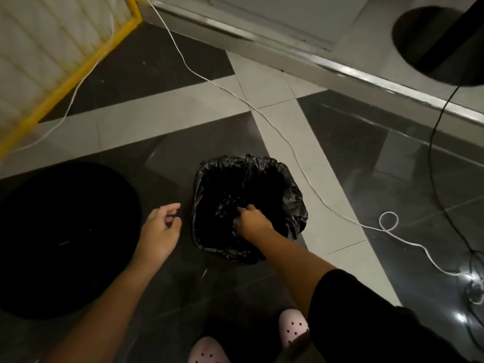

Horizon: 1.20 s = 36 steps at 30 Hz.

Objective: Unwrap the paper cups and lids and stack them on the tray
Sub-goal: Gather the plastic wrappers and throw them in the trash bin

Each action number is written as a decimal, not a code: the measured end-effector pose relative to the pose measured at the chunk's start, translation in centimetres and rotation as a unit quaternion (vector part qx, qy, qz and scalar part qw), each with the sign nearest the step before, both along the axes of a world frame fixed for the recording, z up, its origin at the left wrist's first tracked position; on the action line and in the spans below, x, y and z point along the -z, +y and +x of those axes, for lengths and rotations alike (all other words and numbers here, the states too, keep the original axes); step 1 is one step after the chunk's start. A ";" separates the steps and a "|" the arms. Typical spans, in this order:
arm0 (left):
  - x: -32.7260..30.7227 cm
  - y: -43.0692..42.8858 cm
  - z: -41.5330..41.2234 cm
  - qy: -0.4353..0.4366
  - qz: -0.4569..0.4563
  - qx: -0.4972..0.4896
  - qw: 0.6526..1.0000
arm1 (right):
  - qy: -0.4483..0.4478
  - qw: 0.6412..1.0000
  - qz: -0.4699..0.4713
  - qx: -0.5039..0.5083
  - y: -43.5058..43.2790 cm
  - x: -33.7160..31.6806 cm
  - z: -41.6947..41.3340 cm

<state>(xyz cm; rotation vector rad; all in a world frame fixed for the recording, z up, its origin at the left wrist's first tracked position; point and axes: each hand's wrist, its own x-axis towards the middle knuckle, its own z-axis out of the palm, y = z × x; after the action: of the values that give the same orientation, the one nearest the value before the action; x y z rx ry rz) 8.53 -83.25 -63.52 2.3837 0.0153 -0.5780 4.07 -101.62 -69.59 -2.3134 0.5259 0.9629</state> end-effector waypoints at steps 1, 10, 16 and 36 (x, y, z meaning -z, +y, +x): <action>-1.1 -0.1 -0.4 -0.002 0.003 0.006 1.000 | -0.014 1.000 -0.001 0.006 -0.2 -1.4 -0.2; -17.4 -3.3 -4.5 0.022 -0.010 0.068 0.997 | -0.101 0.995 0.009 0.014 -1.8 -20.4 -2.9; -29.1 -4.6 -8.3 0.025 -0.028 0.090 0.995 | -0.190 0.979 0.037 0.057 -2.8 -34.3 -5.1; -56.4 2.4 -9.7 -0.225 -0.123 -0.042 0.966 | -0.396 0.896 0.170 -0.104 1.7 -62.5 -3.1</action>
<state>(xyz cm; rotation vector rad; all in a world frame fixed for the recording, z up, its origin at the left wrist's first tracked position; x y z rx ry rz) -1.14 -80.81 -7.12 2.2050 -0.1466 0.0136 1.00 -99.89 -7.05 -2.2072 -0.2193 0.1086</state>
